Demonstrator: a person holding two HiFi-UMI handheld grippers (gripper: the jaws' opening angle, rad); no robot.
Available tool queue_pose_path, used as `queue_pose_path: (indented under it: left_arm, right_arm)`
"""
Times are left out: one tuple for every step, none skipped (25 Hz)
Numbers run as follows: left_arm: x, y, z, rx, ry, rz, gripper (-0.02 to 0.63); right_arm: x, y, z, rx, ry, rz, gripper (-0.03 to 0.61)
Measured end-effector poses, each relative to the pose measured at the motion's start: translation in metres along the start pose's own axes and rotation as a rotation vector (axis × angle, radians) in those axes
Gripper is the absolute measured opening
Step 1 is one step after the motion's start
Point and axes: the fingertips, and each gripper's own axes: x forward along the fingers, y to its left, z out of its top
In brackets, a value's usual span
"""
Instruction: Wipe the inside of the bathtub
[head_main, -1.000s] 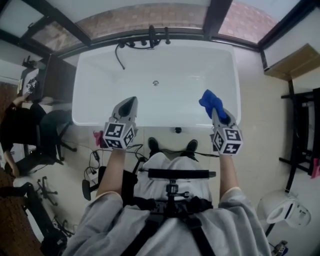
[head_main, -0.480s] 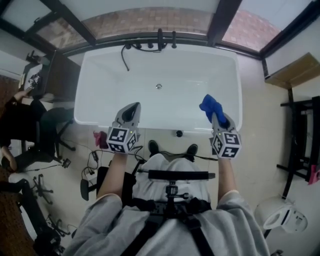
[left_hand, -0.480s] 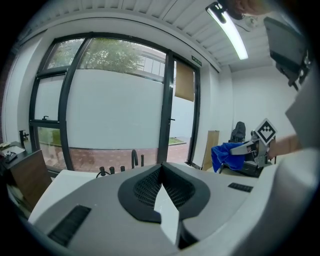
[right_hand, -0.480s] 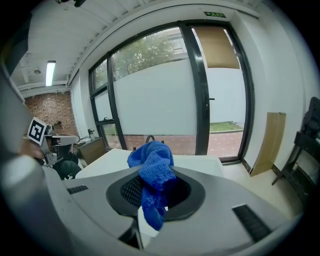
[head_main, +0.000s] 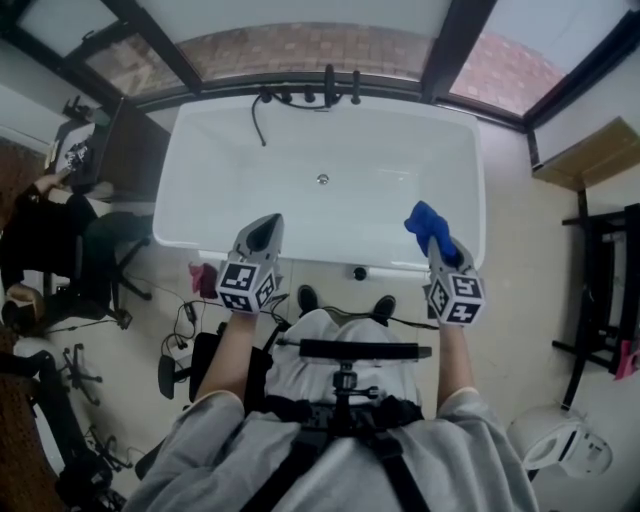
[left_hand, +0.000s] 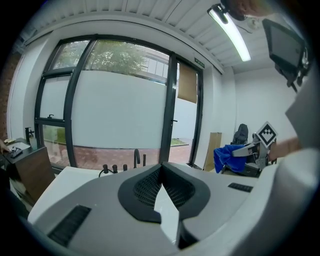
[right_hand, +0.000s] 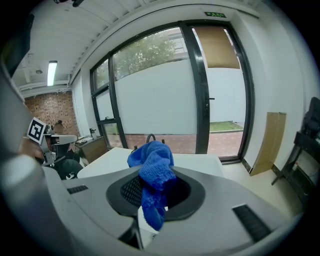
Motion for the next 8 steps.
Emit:
queue_pose_path:
  left_arm:
    - [-0.0013,-0.0008,-0.0003,0.001,0.001,0.002,0.003]
    - [-0.002,-0.0017,-0.0009,0.003,0.003,0.003,0.003]
    - [-0.0023,-0.0024,-0.0019,0.003,0.005,0.005,0.003]
    - [-0.0026,-0.0025,-0.0028,0.003,0.007,0.006,0.003]
    - [-0.0032,-0.002,-0.0036,0.003,0.008,0.007,0.003]
    - [-0.0038,-0.0012,-0.004,0.003,0.008,0.007,0.003]
    - [-0.0045,-0.0003,-0.0041,0.003,0.008,0.007,0.003]
    - [-0.0051,0.0007,-0.0041,0.002,0.008,0.007,0.003]
  right_arm:
    - [-0.0018,-0.001,0.0001,0.0,-0.002,0.0,0.064]
    - [-0.0032,-0.0025,0.0001,0.001,-0.004,0.0,0.064]
    - [-0.004,-0.0039,-0.0001,0.001,-0.006,0.0,0.064]
    - [-0.0045,-0.0047,-0.0003,0.001,-0.007,-0.001,0.064]
    - [-0.0048,-0.0047,-0.0003,0.001,-0.008,-0.002,0.064]
    - [-0.005,-0.0042,0.0,0.0,-0.009,-0.003,0.064]
    - [-0.0053,-0.0035,0.0004,0.0,-0.01,-0.004,0.064]
    - [-0.0055,-0.0027,0.0008,0.0,-0.011,-0.004,0.064]
